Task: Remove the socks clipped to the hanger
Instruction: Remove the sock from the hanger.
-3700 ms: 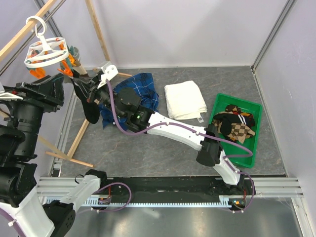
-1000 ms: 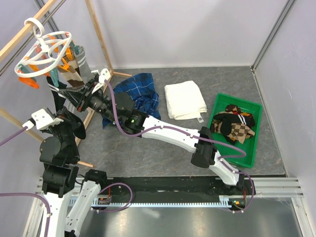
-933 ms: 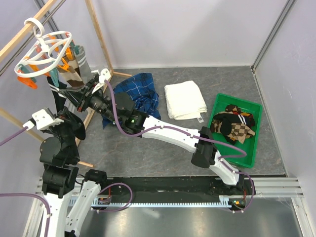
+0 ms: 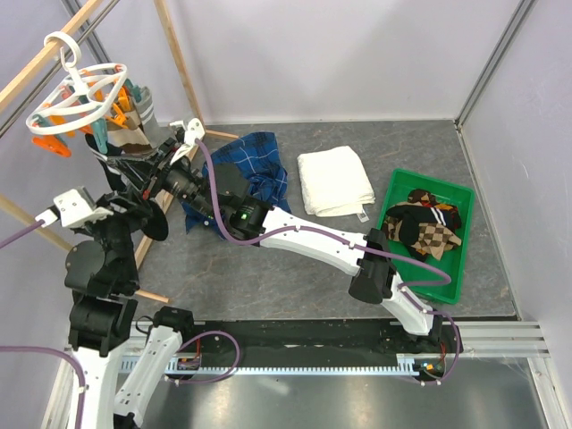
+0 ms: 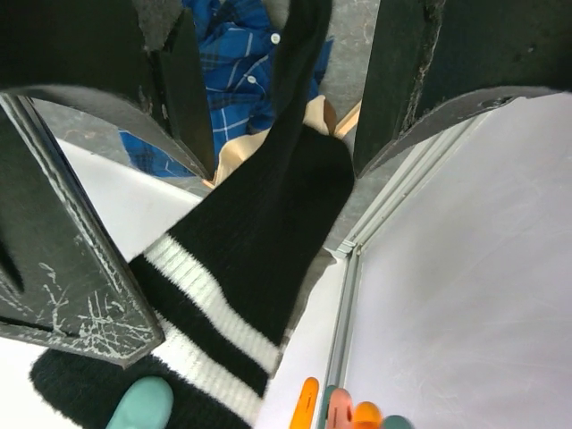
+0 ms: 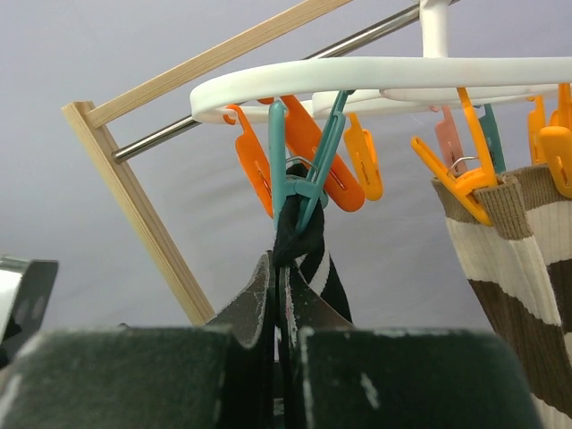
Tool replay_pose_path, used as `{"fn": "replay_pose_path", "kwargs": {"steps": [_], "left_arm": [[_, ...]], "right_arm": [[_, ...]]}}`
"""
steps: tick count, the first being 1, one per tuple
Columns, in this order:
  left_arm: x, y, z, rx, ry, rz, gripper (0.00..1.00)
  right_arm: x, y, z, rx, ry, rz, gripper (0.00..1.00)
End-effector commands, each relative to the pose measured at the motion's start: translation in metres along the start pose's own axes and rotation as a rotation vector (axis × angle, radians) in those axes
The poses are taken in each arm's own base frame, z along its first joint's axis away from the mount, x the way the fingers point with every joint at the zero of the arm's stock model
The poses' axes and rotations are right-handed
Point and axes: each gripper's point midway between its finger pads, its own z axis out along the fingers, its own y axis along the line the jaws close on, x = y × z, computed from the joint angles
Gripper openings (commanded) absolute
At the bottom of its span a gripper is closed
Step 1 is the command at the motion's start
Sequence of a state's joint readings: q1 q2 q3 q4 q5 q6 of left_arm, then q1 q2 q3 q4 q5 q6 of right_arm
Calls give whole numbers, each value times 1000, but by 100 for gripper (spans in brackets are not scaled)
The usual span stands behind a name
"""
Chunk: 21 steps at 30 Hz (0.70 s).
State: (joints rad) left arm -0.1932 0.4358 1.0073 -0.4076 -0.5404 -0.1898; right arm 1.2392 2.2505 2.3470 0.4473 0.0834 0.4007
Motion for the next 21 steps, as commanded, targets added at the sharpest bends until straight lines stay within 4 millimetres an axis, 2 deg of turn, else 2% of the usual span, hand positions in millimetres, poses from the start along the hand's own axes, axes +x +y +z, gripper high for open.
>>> {"fn": "replay_pose_path", "kwargs": {"steps": [1,4,5,7,8,10,13,14,16,17,21], "left_arm": [[-10,-9,11,33,-71,44,70],[-8,-11,16,33,-78,54,63],[-8,-11,17,28,-79,57,50],[-9,-11,17,29,-79,66,30],[-11,-11,16,35,-84,66,15],[-15,-11,13,40,-92,61,2],[-17,-10,8,51,-98,54,2],[-17,-10,7,54,-99,51,2],[-17,-12,5,71,-100,50,2],[-16,-13,5,77,-98,48,2],[-17,-22,2,126,-97,28,2]], "right_arm": [[-48,27,1,-61,-78,30,0],[-46,28,1,-67,-70,37,0],[-45,27,1,-64,-68,36,0],[-43,26,1,-63,-62,39,0],[-41,26,1,-63,-57,37,0],[-40,25,1,-61,-54,28,0],[-43,25,1,-60,-58,7,17],[-44,25,1,-64,-60,-2,27],[-51,31,2,-87,-69,-22,38],[-50,30,3,-90,-69,-32,47],[-59,30,6,-108,-91,-70,63]]}}
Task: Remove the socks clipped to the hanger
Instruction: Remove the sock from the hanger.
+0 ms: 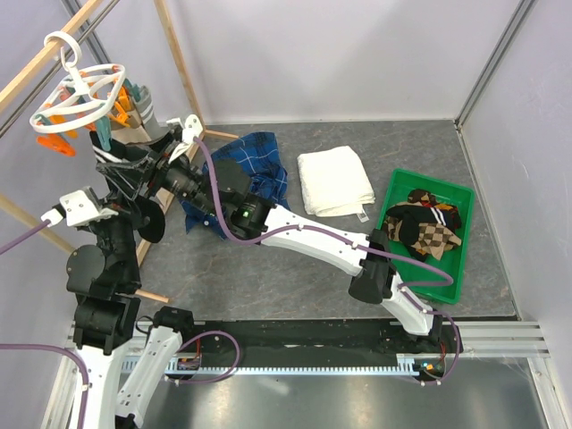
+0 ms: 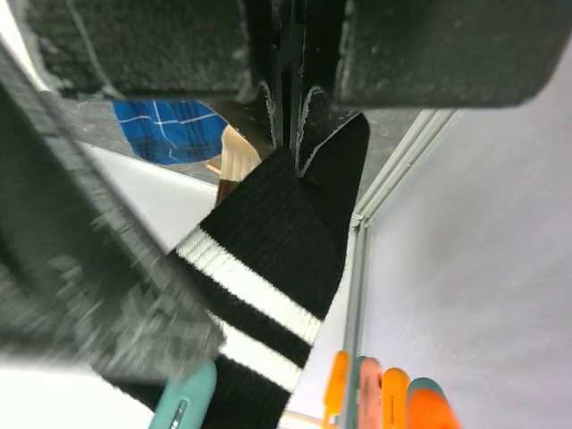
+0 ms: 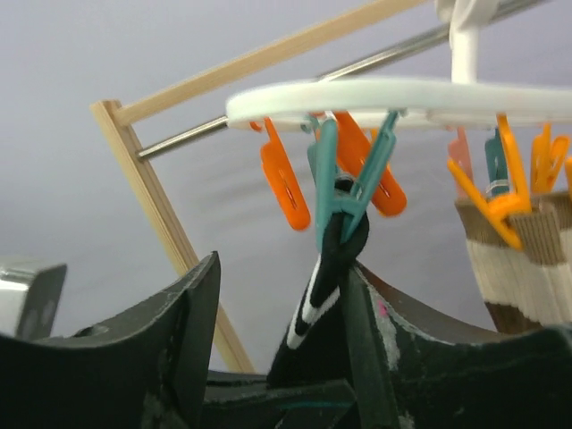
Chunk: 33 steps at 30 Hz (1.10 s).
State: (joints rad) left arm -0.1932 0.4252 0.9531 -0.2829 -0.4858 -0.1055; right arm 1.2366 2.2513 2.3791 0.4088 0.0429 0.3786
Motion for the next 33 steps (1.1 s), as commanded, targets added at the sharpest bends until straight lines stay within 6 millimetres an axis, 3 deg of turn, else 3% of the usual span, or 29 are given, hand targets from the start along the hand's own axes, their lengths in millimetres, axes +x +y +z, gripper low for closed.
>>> {"fn": "replay_pose_path", "kwargs": {"steps": [1,6,10,12,14,15,20,21,23,24,26,27,28,29,31,33], "left_arm": [[-15,-11,-3,65,-40,-21,2],[-21,-13,-7,84,-53,-43,2],[-26,-14,-12,98,-64,-56,2],[-27,-11,-14,86,-67,-59,2],[-26,-7,-14,67,-58,-53,2],[-25,-6,-15,63,-53,-47,2],[-19,9,-14,-22,-15,-24,2],[-17,11,-13,-38,6,-15,2],[-16,13,-11,-61,28,-6,2],[-19,12,-10,-61,31,-8,2],[-12,10,-6,-64,63,-5,2],[-13,9,-6,-60,66,-8,2],[-10,7,-4,-61,85,-3,2],[-9,7,-4,-64,93,-6,2],[-10,9,-4,-79,108,-5,2],[-16,13,-5,-107,106,-11,2]], "right_arm": [[-58,19,5,-71,-115,-58,64],[-65,2,11,-45,-154,-102,69],[-59,-9,14,-50,-154,-123,69],[-50,-3,13,-84,-134,-103,68],[-55,2,11,-102,-141,-80,68],[-45,-1,10,-96,-122,-68,67],[-35,11,5,-122,-81,-37,64],[-25,9,3,-118,-54,-40,64],[-28,13,-1,-123,-39,-51,65],[-13,6,-6,-104,-3,-56,66],[-30,3,-11,-72,-27,-86,66],[-19,-5,-17,-46,-1,-95,66],[-34,-4,-20,-38,-24,-107,67],[-26,-12,-25,-18,-3,-117,67],[-39,-14,-30,-11,-12,-134,67],[-29,-27,-38,31,13,-174,68]]}}
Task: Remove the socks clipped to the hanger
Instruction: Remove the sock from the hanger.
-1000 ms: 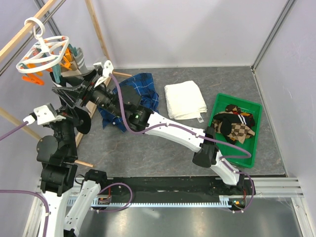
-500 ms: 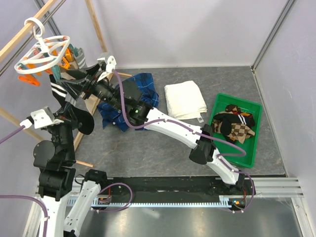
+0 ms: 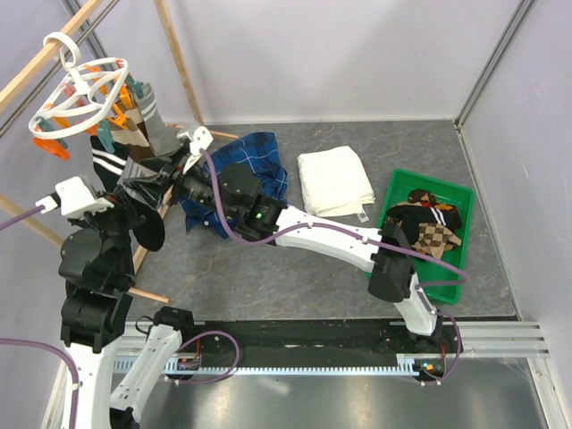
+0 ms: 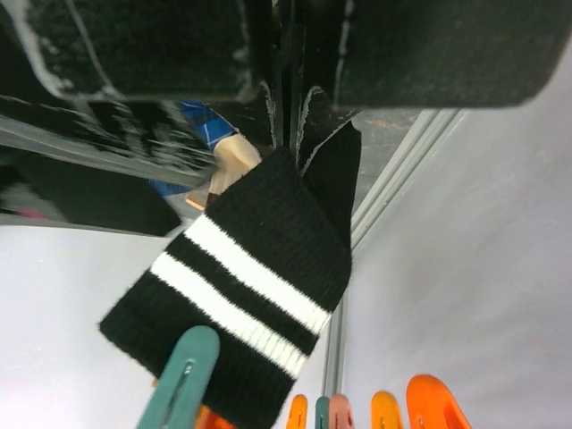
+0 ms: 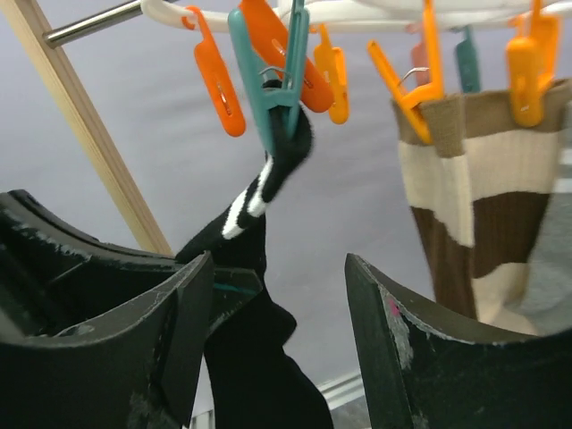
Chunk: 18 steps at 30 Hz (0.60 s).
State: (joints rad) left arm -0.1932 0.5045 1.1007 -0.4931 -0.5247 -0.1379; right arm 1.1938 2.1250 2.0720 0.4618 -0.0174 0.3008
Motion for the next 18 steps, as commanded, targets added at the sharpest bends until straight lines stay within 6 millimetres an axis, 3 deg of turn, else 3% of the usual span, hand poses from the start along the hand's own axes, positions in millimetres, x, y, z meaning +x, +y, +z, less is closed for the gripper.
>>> {"fn": "replay_pose_path", "kwargs": {"steps": [1,3,4,10,11,12,13,14,15,17,18], "left_arm": [[-12,9,-2,-67,14,-38,2],[-19,14,-4,-95,10,-46,2],[-22,15,-6,-102,8,-47,2],[-33,16,-7,-125,33,-60,2],[-37,15,-8,-121,31,-70,2],[-33,15,-7,-127,50,-62,2],[-33,14,-7,-125,52,-76,2],[-32,12,-7,-115,55,-85,2],[-32,12,-9,-111,56,-94,2],[-30,8,-10,-89,60,-115,2],[-30,7,-10,-81,58,-124,2]], "right_arm": [[-67,4,-18,22,-113,-85,69],[-49,2,-24,12,-67,-110,70],[-50,2,-27,12,-70,-114,71],[-4,19,-36,-156,10,-115,73],[-3,24,-34,-182,13,-115,74],[19,23,-32,-207,63,-106,74],[28,31,-31,-263,89,-102,74],[24,38,-27,-300,83,-103,74],[39,38,-25,-320,96,-92,74],[41,45,-20,-358,88,-55,74],[52,43,-18,-364,98,-41,74]]}}
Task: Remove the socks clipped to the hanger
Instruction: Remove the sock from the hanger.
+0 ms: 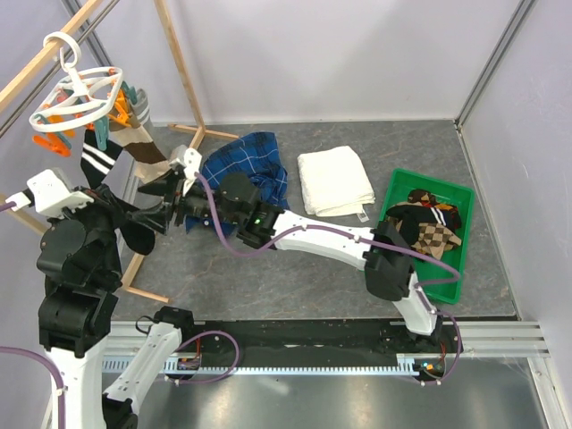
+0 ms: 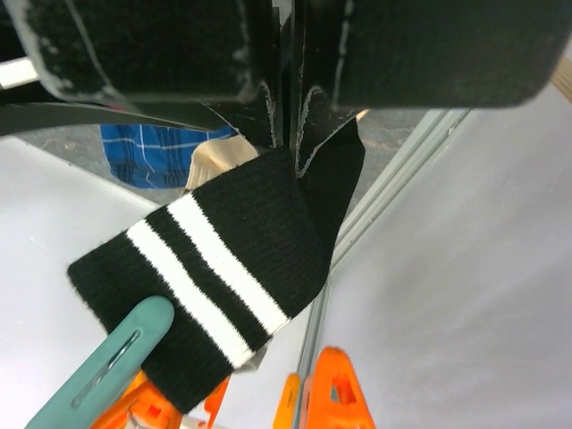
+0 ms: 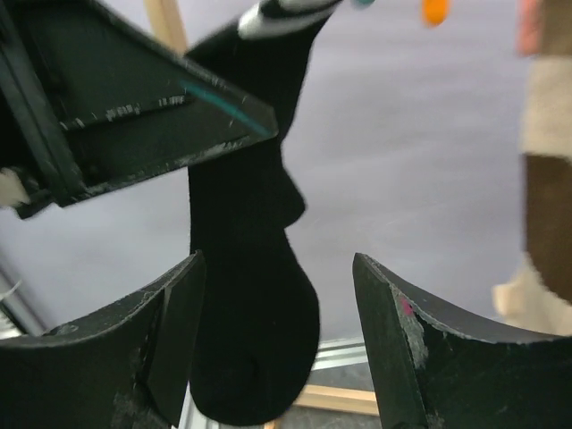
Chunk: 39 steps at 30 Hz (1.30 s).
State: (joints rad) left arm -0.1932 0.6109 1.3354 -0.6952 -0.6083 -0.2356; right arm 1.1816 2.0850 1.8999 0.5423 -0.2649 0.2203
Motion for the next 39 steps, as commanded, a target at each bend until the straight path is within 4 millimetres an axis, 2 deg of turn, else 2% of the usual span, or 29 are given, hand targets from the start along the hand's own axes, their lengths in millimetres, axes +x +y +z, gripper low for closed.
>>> {"fn": "replay_pose_path", "kwargs": {"steps": [1,2,3,5,6,10,14,18,19,20,21,23,24,25,26,28,29,30,33,34,36,37,39], "left_arm": [[-1,-5,-5,26,6,-81,2],[-1,-8,-6,42,8,-88,2],[-2,-9,-7,52,6,-94,2],[-3,-11,-9,70,4,-110,2],[-1,-12,-10,76,10,-112,2],[6,-13,-14,91,36,-128,2],[15,-9,-14,79,50,-118,2],[15,-7,-16,76,43,-121,2],[15,-7,-16,77,43,-123,2],[16,-8,-16,78,47,-122,2],[16,-8,-16,78,46,-124,2],[18,-8,-15,78,51,-123,2],[19,-8,-16,78,52,-122,2],[18,-6,-16,74,48,-122,2],[17,-6,-17,76,44,-123,2],[12,-6,-17,80,31,-107,12],[6,-7,-18,88,19,-100,17],[3,-8,-18,96,14,-89,29],[-15,-16,-20,136,-9,-40,46],[-29,-20,-25,166,-32,-52,48],[-43,-26,-29,200,-53,-76,50],[-57,-33,-36,248,-82,-95,50],[-72,-46,-39,313,-106,-113,51]], "right_arm": [[8,24,16,-166,-20,32,74],[-2,30,19,-199,-38,29,74],[11,32,23,-212,-23,37,74],[9,37,27,-230,-31,28,74],[15,37,29,-233,-29,25,74],[15,34,36,-199,-65,3,70],[6,35,39,-184,-111,-9,67],[-9,36,41,-160,-169,-33,73],[-10,30,42,-122,-179,-50,72],[-14,29,43,-106,-188,-60,68],[-10,28,45,-90,-177,-65,50],[-15,27,47,-73,-186,-79,29],[-14,29,48,-73,-182,-81,6],[-14,29,48,-73,-179,-83,0],[-14,29,48,-66,-175,-98,0],[-10,36,50,-60,-153,-127,0],[-10,33,51,-26,-147,-144,0],[-2,39,53,-16,-117,-180,0],[1,37,55,47,-99,-218,0],[0,35,56,61,-101,-219,0],[4,30,56,96,-95,-216,0],[1,29,57,100,-101,-218,0],[5,28,59,102,-90,-219,0]]}}
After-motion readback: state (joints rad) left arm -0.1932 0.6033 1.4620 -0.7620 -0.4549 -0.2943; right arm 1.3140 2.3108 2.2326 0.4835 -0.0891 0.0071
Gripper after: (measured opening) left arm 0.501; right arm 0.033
